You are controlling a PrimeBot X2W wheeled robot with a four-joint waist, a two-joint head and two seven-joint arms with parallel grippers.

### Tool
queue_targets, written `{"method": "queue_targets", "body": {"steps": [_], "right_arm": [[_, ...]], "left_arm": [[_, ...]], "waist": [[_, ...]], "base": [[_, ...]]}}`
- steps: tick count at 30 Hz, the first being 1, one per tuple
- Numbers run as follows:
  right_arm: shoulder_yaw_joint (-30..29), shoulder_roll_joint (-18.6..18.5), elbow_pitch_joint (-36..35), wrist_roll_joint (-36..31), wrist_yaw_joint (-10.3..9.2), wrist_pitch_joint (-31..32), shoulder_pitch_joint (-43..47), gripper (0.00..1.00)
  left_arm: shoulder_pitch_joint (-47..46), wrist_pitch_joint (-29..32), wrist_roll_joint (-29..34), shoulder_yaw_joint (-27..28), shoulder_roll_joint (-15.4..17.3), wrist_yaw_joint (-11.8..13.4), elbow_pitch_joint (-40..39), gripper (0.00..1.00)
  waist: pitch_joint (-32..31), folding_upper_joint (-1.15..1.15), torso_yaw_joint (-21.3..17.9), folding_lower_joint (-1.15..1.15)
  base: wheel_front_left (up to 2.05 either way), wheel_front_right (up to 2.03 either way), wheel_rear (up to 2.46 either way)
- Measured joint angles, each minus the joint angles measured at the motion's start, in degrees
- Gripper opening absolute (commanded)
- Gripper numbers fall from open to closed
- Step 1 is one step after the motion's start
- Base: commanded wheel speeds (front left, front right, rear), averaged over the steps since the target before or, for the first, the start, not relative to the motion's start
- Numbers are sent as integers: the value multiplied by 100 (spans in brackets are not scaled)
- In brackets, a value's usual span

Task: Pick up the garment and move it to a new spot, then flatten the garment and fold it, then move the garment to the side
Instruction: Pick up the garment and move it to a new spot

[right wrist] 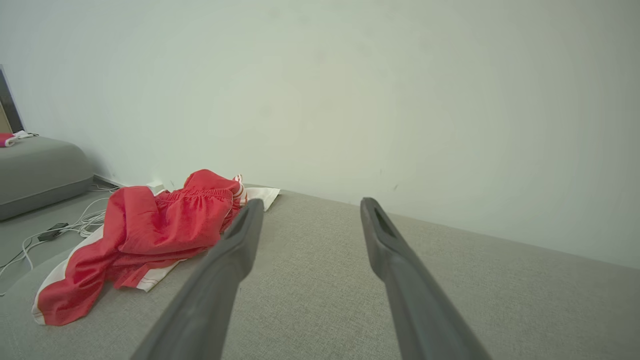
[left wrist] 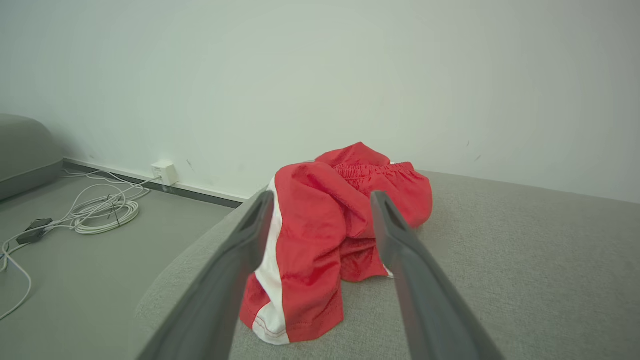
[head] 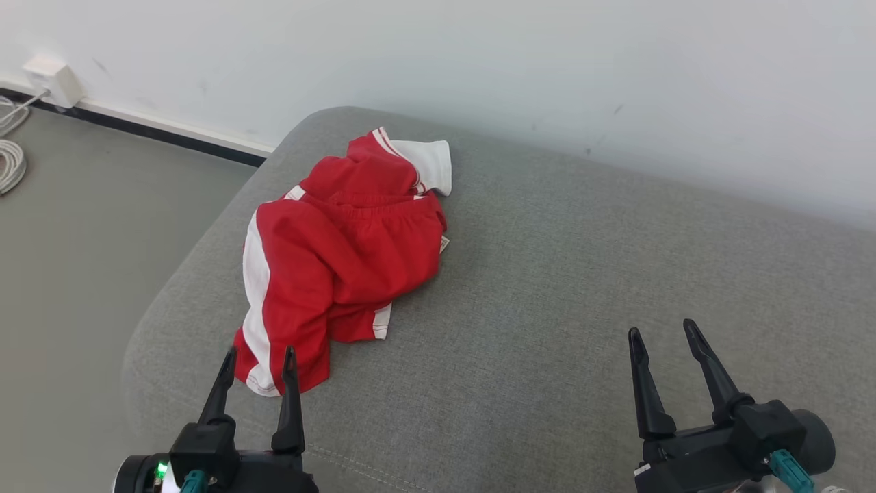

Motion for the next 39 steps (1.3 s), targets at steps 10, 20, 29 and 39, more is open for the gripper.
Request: {"method": "queue_targets", "body": {"steps": [10,20,29,39], "right_arm": [[-3,0,59,-12,44,0,-9,100],[0,-122,35,-155,145,-1,-235,100],[108,-163,54,-246,254,-1,-556,100],[121,-227,54,-353,318,-1,-805,100]], "left_arm": [[-2,0,0,-29,-9,-65,7,100],[-874,-15,-1,-116,26,-320,531,100],[-2045,303,-8,-230,-19,-517,1604,100],[-2971,744,-31,-274,-41,-627,2715,100]], "waist": [[107,0,-2,0],[393,0,-141,0],[725,0,-382,0],[1087,0,-632,1]], "base": [[0,0,0],[0,0,0],[0,0,0],[0,0,0]]}}
